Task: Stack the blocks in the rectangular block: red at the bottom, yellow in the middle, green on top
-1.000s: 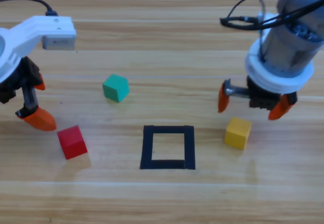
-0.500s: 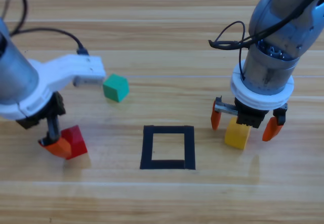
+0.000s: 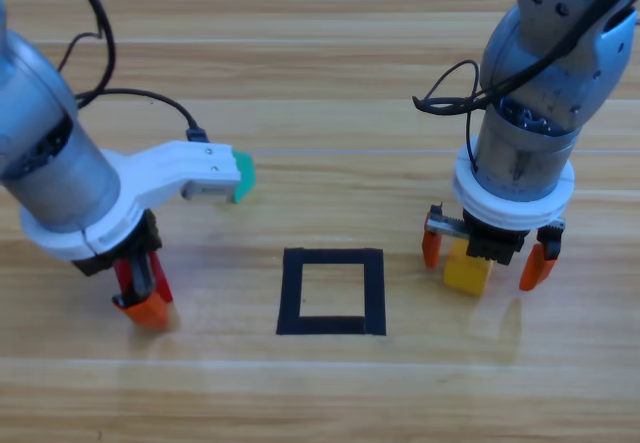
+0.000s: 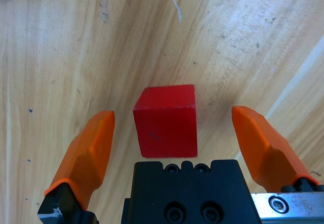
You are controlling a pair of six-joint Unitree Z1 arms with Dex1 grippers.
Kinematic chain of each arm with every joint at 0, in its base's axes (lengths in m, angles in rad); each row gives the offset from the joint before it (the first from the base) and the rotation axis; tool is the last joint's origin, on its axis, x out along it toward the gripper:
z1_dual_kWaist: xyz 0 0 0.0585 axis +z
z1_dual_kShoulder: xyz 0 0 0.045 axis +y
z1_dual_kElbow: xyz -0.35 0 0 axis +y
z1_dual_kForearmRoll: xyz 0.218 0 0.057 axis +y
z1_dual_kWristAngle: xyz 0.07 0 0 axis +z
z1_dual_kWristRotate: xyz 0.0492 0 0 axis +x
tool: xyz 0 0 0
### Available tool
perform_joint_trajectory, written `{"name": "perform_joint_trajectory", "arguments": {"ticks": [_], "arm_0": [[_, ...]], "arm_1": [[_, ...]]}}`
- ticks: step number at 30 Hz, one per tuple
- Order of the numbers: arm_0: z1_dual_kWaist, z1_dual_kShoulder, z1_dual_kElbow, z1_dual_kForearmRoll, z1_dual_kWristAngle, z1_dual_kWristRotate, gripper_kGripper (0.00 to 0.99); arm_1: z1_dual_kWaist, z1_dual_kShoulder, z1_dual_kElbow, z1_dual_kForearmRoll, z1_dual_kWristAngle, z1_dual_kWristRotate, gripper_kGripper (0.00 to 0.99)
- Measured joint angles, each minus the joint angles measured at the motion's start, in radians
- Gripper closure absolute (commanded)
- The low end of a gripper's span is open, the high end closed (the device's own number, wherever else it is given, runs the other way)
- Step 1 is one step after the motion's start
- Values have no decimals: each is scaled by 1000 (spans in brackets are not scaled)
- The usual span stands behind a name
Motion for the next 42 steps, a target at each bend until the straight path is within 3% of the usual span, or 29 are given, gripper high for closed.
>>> {"name": "perform_joint_trajectory", "arguments": {"ticks": [14, 26, 30, 34, 37, 40, 42], "arm_0": [[-2, 45, -4, -30, 1, -5, 114], [26, 45, -4, -30, -28, 33, 47], [53, 42, -13, -19, -28, 46, 63], [66, 42, -31, -14, -28, 52, 237], [69, 42, -31, -9, -31, 52, 392], [69, 42, -31, -5, -31, 52, 421], [69, 42, -31, -5, -31, 52, 493]], "arm_1": [[0, 2, -1, -6, -6, 28, 96], [0, 3, 2, -60, -8, 28, 226], [0, 3, 9, -63, -22, 28, 498], [0, 3, 23, -79, -36, -16, 803], [0, 1, 30, -99, -38, -39, 843], [0, -7, 53, -124, -38, -68, 843], [0, -12, 63, -138, -38, -76, 843]]}}
